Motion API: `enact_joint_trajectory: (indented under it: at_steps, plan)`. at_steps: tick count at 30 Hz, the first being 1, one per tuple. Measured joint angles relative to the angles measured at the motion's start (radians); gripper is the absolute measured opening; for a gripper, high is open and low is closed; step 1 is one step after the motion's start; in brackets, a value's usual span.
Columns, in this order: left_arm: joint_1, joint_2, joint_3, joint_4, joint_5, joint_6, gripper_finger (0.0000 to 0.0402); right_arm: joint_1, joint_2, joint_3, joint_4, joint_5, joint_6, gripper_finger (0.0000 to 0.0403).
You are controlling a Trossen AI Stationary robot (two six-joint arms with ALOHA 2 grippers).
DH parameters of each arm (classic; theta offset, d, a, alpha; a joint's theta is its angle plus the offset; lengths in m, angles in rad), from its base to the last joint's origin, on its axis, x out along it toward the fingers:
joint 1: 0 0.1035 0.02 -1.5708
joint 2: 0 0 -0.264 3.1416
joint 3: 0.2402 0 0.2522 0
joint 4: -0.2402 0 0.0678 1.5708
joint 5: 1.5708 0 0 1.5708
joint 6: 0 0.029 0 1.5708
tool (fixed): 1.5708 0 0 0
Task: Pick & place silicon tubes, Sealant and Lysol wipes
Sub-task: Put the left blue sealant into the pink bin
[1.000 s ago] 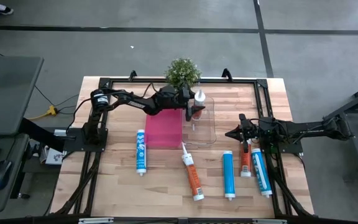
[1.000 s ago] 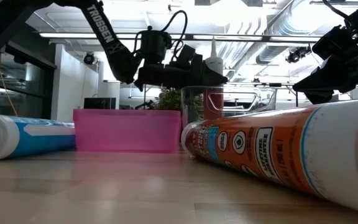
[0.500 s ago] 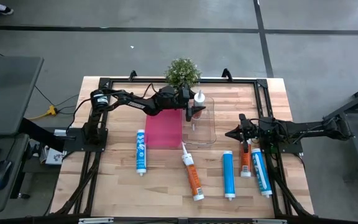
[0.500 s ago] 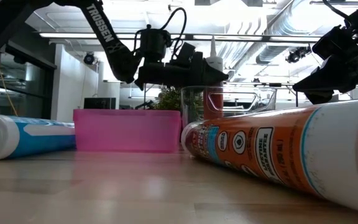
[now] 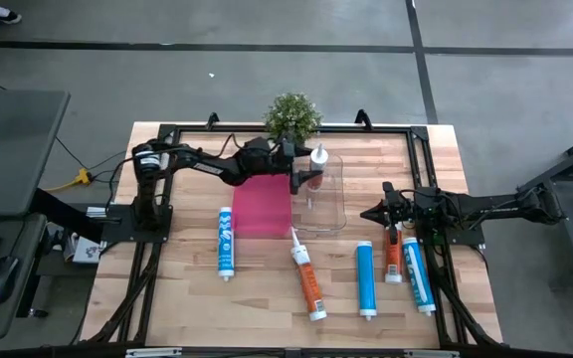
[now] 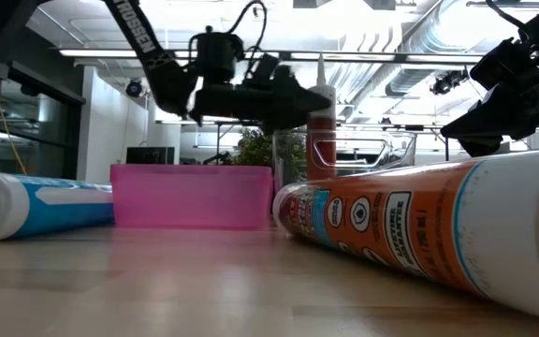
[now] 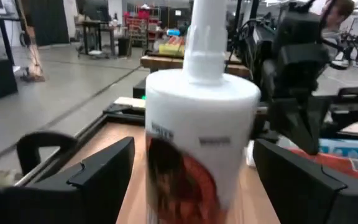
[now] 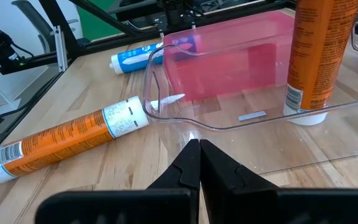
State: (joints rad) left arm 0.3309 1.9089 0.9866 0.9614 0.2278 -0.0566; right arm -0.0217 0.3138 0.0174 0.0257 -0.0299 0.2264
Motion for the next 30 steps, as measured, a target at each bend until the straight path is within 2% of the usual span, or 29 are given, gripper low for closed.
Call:
enact_joint_trajectory:
  at_steps: [8, 17, 23, 30]
  plan:
    - [-0.068, -0.190, -0.190, 0.043, -0.062, 0.005, 0.0324, 0.000, 0.000, 0.000, 0.000, 0.000, 0.000, 0.0001]
    - [-0.156, -0.473, -0.405, -0.018, -0.133, 0.008, 0.0324, 0.000, 0.000, 0.000, 0.000, 0.001, 0.000, 0.0001]
    - [-0.192, -0.733, -0.545, -0.213, -0.196, -0.029, 0.0324, 0.000, 0.000, 0.000, 0.000, 0.001, 0.000, 0.0001]
    - [-0.268, -1.121, -0.637, -0.593, -0.304, -0.228, 0.0324, 0.000, 0.000, 0.000, 0.000, 0.000, 0.000, 0.0001]
